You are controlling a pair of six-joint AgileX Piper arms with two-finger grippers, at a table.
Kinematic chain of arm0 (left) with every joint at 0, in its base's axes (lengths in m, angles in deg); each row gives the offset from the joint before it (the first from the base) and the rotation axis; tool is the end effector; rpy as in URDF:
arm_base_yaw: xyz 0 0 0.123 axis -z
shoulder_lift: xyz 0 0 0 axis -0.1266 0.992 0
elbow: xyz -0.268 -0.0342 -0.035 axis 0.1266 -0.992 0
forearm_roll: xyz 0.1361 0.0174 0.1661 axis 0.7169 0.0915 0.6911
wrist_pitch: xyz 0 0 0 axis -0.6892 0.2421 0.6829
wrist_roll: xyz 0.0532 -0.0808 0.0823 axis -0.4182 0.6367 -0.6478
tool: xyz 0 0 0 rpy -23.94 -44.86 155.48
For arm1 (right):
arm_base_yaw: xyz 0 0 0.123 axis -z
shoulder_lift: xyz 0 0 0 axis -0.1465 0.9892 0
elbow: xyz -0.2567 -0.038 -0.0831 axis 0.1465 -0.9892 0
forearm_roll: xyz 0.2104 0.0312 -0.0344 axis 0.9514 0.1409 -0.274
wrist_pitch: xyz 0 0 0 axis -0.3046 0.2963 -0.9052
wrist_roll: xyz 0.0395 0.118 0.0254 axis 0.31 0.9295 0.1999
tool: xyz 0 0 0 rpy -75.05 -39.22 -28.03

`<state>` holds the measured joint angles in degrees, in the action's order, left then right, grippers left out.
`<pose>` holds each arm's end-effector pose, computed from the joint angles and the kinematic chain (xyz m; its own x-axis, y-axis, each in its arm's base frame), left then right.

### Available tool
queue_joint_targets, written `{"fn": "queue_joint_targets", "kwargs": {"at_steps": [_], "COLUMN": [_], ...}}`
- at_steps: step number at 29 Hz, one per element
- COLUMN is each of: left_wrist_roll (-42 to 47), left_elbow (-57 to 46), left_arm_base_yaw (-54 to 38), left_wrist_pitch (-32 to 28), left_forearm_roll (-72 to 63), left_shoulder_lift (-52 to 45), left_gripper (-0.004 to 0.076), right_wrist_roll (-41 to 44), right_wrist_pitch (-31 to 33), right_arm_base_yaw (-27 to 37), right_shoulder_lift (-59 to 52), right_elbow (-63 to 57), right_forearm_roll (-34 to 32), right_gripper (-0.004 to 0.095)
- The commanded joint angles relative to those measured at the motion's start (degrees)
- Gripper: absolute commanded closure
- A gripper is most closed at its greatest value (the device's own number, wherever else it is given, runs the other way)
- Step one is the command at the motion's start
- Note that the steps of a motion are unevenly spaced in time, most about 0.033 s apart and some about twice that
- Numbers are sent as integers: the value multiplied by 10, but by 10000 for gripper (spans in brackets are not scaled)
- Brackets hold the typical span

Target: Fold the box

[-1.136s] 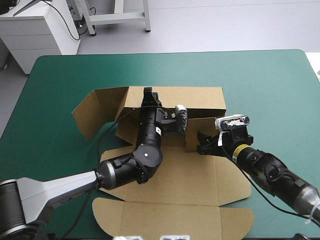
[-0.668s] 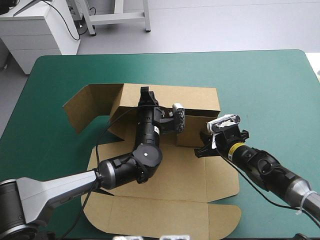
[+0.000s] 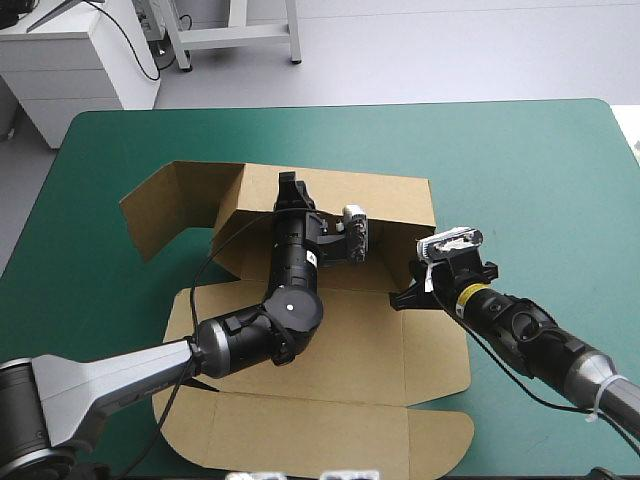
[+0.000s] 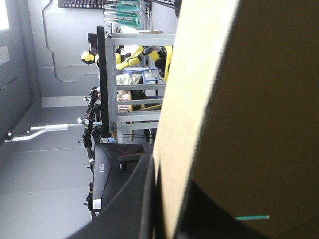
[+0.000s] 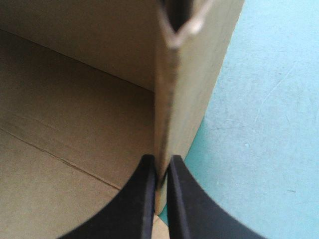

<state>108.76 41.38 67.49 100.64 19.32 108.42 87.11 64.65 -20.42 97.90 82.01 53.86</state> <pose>0.2519 -0.2325 0.2998 0.0518 0.9969 -0.0594 0.2318 0.0459 0.9717 0.2269 0.1274 0.2397 -0.4816 -0.1054 -0.8700 -0.4328 0.8918 0.1315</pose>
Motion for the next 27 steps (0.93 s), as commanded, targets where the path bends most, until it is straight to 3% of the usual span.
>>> {"fn": "queue_joint_targets", "kwargs": {"at_steps": [1,7,10,13,18,20,21,27], "left_wrist_roll": [14,14,14,14,14,14,14,14], "left_elbow": [20,20,20,20,20,20,20,20], "left_arm_base_yaw": [8,8,8,8,8,8,8,8], "left_wrist_pitch": [-40,-39,-39,-39,-39,-39,-39,-41], "left_forearm_roll": [37,37,37,37,37,37,37,37], "left_shoulder_lift": [-25,-25,-25,-25,-25,-25,-25,-25], "left_gripper": [716,716,716,716,716,716,716,716], "right_wrist_roll": [-7,36,26,15,15,14,14,15], "right_wrist_pitch": [-74,-68,-60,-32,-12,-9,-4,27], "right_arm_base_yaw": [-1,-1,-1,-1,-1,-1,-1,-1], "right_shoulder_lift": [-10,-10,-10,-10,-10,-10,-10,-10], "right_elbow": [21,21,21,21,22,22,22,22], "right_forearm_roll": [-8,23,18,18,18,18,18,19], "right_gripper": [926,912,827,650,150,14,-31,-23]}}
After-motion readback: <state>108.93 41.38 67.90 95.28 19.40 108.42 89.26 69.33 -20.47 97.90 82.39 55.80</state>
